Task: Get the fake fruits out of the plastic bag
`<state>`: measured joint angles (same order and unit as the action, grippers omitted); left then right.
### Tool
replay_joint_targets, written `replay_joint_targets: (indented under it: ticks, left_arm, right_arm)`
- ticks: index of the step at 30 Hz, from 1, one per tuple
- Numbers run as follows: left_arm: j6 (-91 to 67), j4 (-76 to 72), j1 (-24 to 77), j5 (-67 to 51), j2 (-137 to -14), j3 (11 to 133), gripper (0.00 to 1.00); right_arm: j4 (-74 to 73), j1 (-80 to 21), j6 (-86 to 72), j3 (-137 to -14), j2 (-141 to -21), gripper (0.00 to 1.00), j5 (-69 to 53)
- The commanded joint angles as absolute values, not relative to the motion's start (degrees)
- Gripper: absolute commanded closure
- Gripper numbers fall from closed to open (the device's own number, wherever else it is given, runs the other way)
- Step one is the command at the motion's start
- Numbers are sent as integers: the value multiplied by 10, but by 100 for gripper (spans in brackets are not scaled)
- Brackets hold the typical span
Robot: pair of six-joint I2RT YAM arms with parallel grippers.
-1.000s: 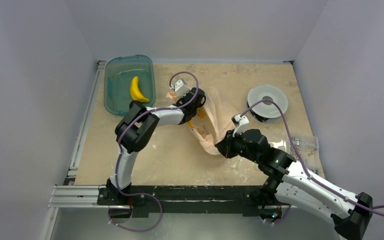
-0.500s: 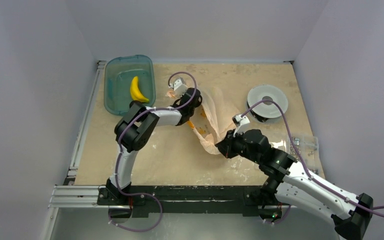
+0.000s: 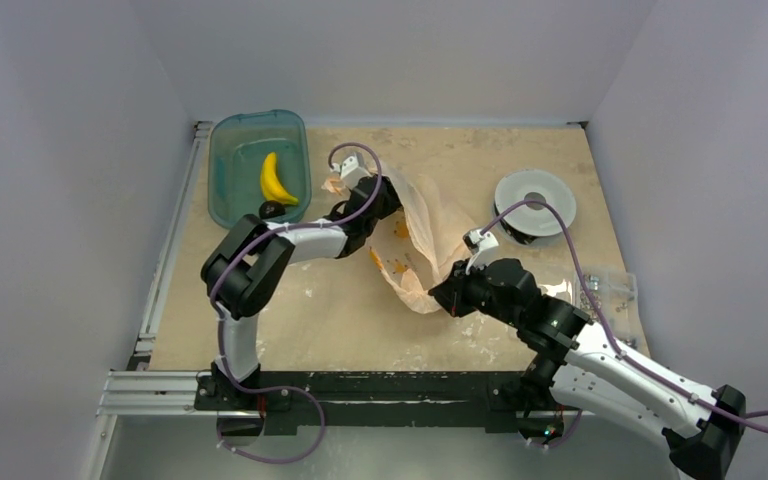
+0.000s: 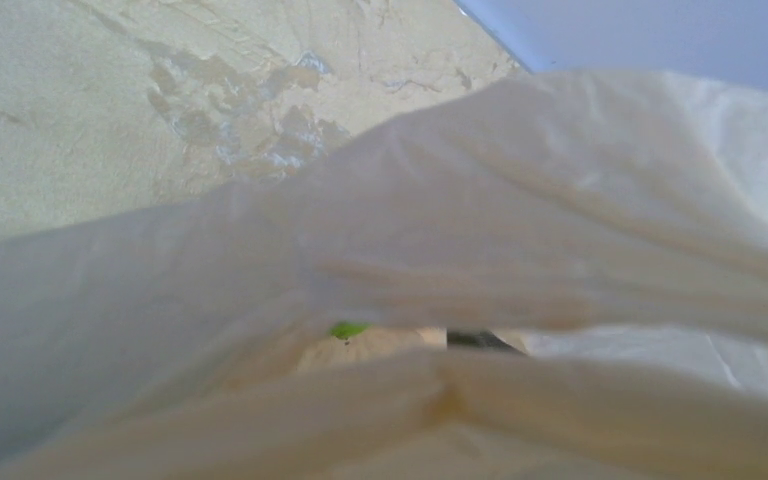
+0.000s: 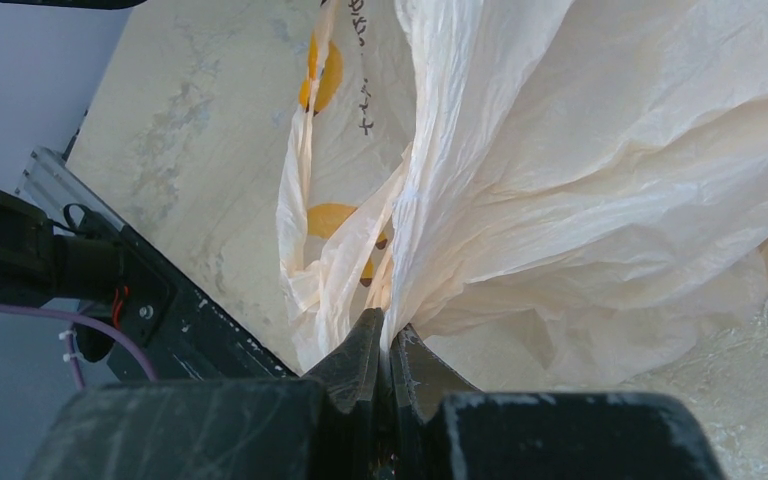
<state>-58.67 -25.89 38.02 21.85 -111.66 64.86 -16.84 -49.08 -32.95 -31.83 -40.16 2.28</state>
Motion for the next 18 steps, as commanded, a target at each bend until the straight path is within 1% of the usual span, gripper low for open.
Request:
replay_joint_targets:
  ticks: [1,2,5,12,14,15,18]
  left_arm:
    - [-577,-232,388,226,-1123,688,34]
    - [-583,-222,390,234,-1127,693,30]
    - [-619,-221,392,245,-1140,696,29]
    - [-748,-222,390,229,-1173,710,39]
    - [-772,-227,390,229,-1182,717,40]
    - [-777,-223,389,230,-1187,723,40]
    - [-803,-195,389,232,-1194,738,34]
  right_arm:
    - [-164,-492,-324,-344,-401,100,29]
    - [-165,-492,-325,-345,-399,100,30]
    - [-167,-492,-327,-345,-396,100,30]
    - [-174,-492,-326,-345,-392,100,33]
    - [-176,-492,-325,-345,-390,100,33]
    - [-177,-492,-324,-346,-390,100,34]
    - [-179,-492,-322,-346,-389,100,34]
